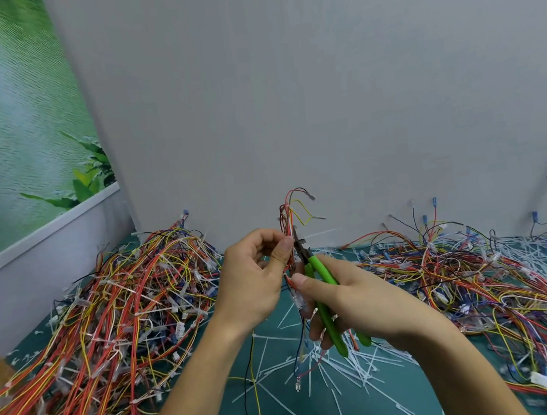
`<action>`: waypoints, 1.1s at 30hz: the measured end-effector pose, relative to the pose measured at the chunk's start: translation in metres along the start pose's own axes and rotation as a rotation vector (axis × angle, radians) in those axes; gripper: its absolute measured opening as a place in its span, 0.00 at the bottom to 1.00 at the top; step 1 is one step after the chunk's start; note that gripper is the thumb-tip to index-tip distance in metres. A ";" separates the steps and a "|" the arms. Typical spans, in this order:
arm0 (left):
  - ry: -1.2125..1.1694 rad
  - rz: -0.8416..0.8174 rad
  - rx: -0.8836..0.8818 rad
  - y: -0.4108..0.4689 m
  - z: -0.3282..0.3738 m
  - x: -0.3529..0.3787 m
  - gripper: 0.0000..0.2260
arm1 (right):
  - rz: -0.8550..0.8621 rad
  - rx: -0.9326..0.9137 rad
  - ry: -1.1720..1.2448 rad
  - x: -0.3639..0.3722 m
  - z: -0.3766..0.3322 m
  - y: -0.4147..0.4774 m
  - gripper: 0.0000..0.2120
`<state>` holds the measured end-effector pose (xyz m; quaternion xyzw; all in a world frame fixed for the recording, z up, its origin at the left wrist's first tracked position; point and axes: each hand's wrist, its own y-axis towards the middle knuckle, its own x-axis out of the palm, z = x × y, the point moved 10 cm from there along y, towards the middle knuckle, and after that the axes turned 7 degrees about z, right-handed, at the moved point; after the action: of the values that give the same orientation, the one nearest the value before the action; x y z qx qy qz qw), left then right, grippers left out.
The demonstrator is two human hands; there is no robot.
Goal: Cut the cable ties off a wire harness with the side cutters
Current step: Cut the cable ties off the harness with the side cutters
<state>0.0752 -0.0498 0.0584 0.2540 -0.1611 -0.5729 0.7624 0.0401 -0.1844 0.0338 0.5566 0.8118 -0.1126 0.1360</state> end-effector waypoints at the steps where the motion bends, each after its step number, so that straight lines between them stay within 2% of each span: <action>1: 0.010 -0.002 -0.002 0.000 -0.001 0.000 0.03 | -0.003 0.010 -0.009 0.000 0.001 0.000 0.12; 11: -0.005 -0.004 -0.005 -0.001 0.002 0.001 0.05 | 0.078 -0.056 -0.074 -0.009 0.006 0.006 0.09; 24: 0.012 -0.023 0.002 -0.001 0.001 0.001 0.02 | -0.013 0.021 0.051 -0.001 0.000 -0.002 0.12; 33: -0.046 -0.020 -0.002 0.000 -0.002 0.003 0.03 | 0.068 -0.019 0.023 -0.009 0.004 0.004 0.11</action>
<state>0.0772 -0.0522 0.0567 0.2417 -0.1753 -0.5864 0.7530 0.0475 -0.1924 0.0333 0.5841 0.7948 -0.0940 0.1357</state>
